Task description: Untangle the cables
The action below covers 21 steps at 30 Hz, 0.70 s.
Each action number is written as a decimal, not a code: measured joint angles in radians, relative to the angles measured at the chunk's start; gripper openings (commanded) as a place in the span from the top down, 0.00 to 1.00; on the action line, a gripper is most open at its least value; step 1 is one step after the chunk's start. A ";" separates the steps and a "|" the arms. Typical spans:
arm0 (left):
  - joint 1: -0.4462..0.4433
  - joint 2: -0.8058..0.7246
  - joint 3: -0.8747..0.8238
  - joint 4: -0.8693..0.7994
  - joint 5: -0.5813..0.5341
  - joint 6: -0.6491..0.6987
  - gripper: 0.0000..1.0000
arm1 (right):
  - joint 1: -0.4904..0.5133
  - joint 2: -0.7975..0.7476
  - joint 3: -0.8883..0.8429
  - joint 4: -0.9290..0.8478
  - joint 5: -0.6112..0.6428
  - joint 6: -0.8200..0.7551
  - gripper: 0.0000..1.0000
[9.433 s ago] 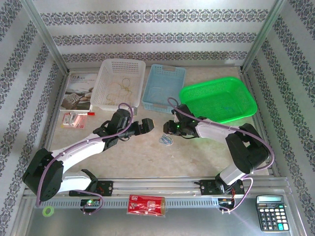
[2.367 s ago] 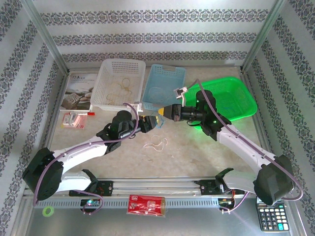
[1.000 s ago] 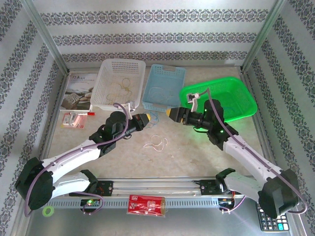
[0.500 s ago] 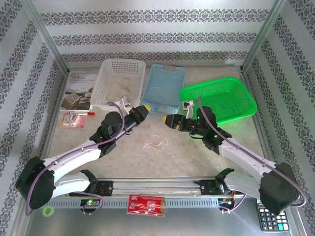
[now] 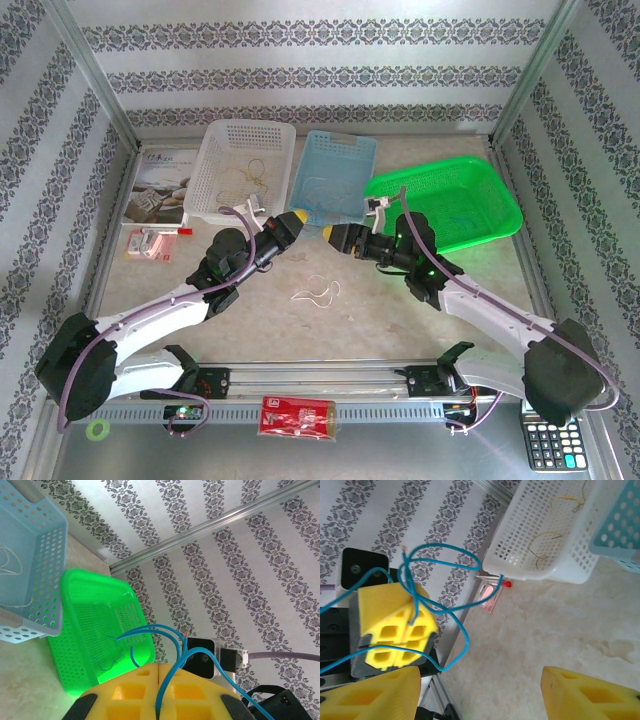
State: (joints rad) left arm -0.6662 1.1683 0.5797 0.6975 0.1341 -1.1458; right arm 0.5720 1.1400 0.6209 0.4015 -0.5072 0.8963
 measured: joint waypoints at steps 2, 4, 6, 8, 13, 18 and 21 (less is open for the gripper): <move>0.000 0.000 0.000 0.000 0.000 0.000 1.00 | 0.005 0.008 0.009 0.008 -0.002 0.000 0.37; 0.000 0.000 0.000 0.000 0.000 0.000 1.00 | 0.013 0.020 0.020 0.013 -0.003 0.002 0.37; 0.000 0.001 0.000 0.003 0.000 0.000 1.00 | 0.018 0.035 0.030 0.019 -0.002 0.005 0.38; 0.000 0.002 0.000 0.007 0.001 0.000 1.00 | 0.022 0.055 0.039 0.027 -0.002 0.009 0.39; 0.000 0.004 0.000 0.018 0.004 0.000 1.00 | 0.040 0.131 0.063 0.071 -0.002 0.026 0.59; 0.000 0.011 -0.005 0.029 0.003 0.000 1.00 | 0.046 0.200 0.071 0.121 -0.001 0.053 1.00; 0.003 0.008 -0.017 0.029 0.000 0.000 1.00 | 0.032 0.203 0.063 0.132 0.006 0.059 1.00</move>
State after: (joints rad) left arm -0.6636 1.1763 0.5625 0.7265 0.1345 -1.1454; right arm 0.6041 1.3434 0.6838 0.5331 -0.5007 0.9550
